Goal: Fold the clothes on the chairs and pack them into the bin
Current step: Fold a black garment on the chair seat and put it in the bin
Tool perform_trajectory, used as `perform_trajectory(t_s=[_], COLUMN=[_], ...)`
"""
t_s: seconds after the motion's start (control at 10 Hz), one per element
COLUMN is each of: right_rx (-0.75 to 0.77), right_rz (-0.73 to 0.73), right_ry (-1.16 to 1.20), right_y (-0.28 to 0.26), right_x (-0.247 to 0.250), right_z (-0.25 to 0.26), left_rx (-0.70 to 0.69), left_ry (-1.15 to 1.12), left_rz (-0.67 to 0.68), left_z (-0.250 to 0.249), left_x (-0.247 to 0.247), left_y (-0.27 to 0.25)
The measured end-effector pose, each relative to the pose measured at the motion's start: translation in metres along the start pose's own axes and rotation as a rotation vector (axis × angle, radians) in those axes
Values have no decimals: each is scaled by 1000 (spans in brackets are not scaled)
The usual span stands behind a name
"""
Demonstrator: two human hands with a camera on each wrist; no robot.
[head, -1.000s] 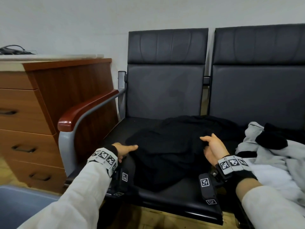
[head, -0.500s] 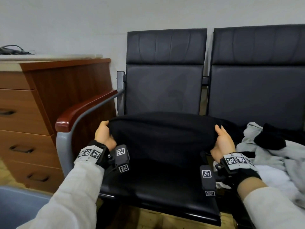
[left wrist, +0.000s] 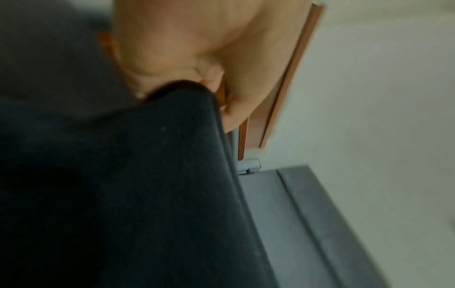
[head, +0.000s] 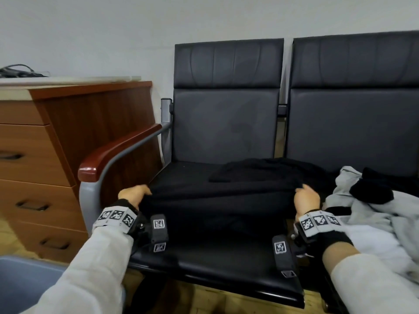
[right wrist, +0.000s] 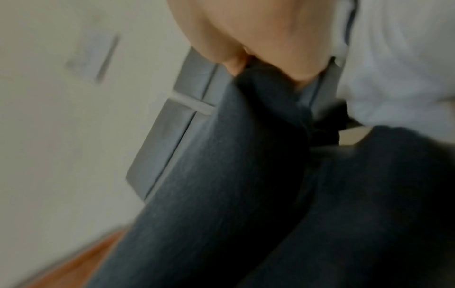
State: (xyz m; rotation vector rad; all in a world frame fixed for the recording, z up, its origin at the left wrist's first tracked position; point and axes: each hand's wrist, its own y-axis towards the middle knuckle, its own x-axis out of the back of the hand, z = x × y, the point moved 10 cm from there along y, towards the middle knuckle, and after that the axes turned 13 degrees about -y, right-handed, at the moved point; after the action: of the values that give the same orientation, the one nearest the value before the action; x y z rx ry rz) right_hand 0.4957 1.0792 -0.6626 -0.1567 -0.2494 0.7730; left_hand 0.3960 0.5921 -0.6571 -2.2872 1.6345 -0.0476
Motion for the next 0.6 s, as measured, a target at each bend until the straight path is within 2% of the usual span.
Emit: perform_trajectory(t_s=[0.1,0.2,0.3,0.4,0.5,0.6], right_rx=[-37,-14,-58,-46,-97,-71], right_rz=[103,153,186,106,48,32], right_ry=[-306,-379,-366,-343,-133,46], right_y=[-11,-8,-4,1,2,11], right_x=[-13,-18,-23,-16,-5,1], right_z=[-16,-19,-24,-22,-21,-20], left_rx=[71,57,23,-37,-146,-83], left_ry=[457,636,753,679,455,134], left_rz=[-81,-5,44,0,-89,-90], left_z=[16,27,31,22,3,2], left_x=[5,-3,-7,-3,6,15], left_y=[-7,-8,-6,-6,-4,-2])
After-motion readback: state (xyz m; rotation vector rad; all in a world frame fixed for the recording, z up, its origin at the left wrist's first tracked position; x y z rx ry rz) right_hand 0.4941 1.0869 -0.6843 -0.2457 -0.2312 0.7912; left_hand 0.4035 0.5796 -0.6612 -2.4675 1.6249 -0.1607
